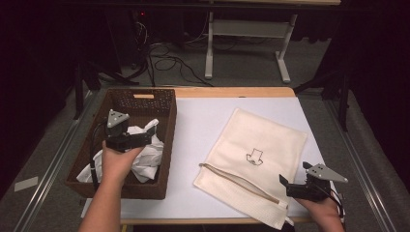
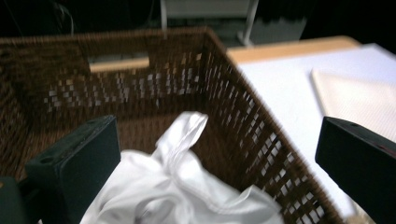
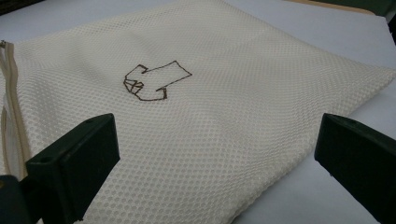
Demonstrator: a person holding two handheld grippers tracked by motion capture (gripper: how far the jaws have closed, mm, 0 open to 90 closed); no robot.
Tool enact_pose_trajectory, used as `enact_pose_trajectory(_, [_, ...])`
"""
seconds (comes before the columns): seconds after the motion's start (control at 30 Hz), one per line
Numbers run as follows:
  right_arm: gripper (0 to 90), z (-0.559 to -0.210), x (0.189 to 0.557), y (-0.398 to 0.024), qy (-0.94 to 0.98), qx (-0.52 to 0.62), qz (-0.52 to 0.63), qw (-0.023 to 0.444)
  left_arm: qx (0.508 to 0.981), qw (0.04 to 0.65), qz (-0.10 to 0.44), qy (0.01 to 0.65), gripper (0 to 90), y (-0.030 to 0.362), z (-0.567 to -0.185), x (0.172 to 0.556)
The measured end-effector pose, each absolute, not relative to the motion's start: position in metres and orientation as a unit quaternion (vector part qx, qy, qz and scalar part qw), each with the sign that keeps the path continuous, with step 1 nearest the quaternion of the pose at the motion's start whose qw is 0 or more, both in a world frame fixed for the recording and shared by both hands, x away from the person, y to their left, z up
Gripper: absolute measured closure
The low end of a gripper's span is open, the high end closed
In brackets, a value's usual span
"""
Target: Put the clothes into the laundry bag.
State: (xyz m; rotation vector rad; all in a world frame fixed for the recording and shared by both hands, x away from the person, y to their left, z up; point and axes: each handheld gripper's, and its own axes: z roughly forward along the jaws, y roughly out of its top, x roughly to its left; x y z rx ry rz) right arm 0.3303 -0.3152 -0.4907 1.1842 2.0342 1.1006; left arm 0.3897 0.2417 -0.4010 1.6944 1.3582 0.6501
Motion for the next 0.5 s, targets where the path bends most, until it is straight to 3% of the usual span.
enact_pose_trajectory(0.2, [0.7, -0.491, 0.33, -0.313, 0.756, 0.438, 0.407, 0.266, 0.733, 0.318, 0.191, 0.57, 0.6, 0.253, -0.411, 0.408])
enact_pose_trajectory(0.4, [1.0, -0.492, 0.33, -0.311, 0.76, 0.434, 0.406, 0.265, 0.755, 0.254, 0.147, 0.587, 0.1, 0.251, -0.425, 0.419])
enact_pose_trajectory(0.5, [1.1, -0.492, 0.33, -0.311, 0.76, 0.432, 0.408, 0.263, 0.768, 0.193, 0.119, 0.599, 0.0, 0.251, -0.442, 0.428])
